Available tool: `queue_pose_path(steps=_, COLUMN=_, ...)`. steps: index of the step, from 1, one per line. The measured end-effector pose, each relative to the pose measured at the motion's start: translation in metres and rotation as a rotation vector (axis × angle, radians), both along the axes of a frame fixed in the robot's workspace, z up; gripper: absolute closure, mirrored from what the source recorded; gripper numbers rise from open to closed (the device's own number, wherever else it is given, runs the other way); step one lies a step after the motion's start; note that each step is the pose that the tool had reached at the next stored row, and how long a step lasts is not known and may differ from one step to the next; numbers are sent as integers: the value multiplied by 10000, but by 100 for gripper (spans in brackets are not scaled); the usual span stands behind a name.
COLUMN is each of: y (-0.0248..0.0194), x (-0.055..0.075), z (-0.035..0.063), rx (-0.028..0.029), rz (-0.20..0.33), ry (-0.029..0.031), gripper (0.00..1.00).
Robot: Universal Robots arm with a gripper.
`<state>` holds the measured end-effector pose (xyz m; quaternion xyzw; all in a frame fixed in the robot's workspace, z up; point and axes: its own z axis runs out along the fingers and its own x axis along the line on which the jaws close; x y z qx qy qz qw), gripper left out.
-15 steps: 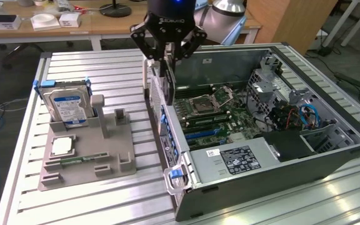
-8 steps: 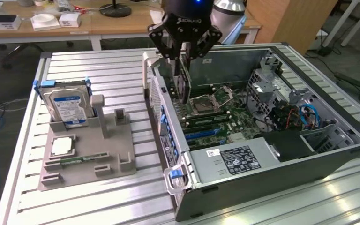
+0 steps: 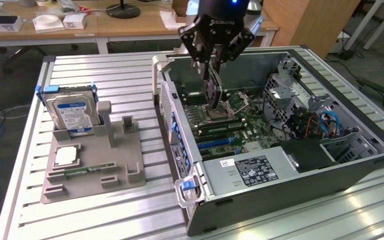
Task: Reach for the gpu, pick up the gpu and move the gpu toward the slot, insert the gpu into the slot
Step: 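Pick up the gpu and move the gpu toward the slot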
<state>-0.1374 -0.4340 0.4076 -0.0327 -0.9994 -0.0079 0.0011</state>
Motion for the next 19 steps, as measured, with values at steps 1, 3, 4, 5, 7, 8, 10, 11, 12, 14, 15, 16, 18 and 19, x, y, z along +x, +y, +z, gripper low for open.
queue_pose_path(steps=1, y=0, x=44, z=-1, rx=-1, rz=-1, ry=0, gripper=74)
queue_pose_path(steps=3, y=0, x=132, z=-4, rx=-4, rz=1, ry=-1, gripper=74)
queue_pose_path(steps=4, y=0, x=173, z=-5, rx=-7, rz=-1, ry=1, gripper=74)
queue_pose_path(steps=5, y=0, x=217, z=-7, rx=-7, rz=-1, ry=0, gripper=74)
queue_pose_path(steps=7, y=0, x=308, z=-10, rx=-8, rz=0, ry=-1, gripper=74)
queue_pose_path(steps=8, y=0, x=352, z=-12, rx=-8, rz=0, ry=-1, gripper=74)
queue_pose_path(steps=10, y=0, x=437, z=-15, rx=-9, rz=0, ry=0, gripper=74)
queue_pose_path(steps=11, y=0, x=478, z=-17, rx=-8, rz=-1, ry=-1, gripper=74)
queue_pose_path(steps=12, y=0, x=520, z=-19, rx=-8, rz=-1, ry=-1, gripper=74)
queue_pose_path(steps=14, y=0, x=608, z=-22, rx=-9, rz=1, ry=-1, gripper=74)
queue_pose_path(steps=15, y=0, x=652, z=-24, rx=-8, rz=-1, ry=-1, gripper=74)
queue_pose_path(steps=16, y=0, x=696, z=-25, rx=-9, rz=0, ry=1, gripper=74)
queue_pose_path(steps=18, y=0, x=789, z=-28, rx=-9, rz=1, ry=1, gripper=74)
queue_pose_path(steps=19, y=0, x=834, z=-30, rx=-10, rz=4, ry=2, gripper=74)
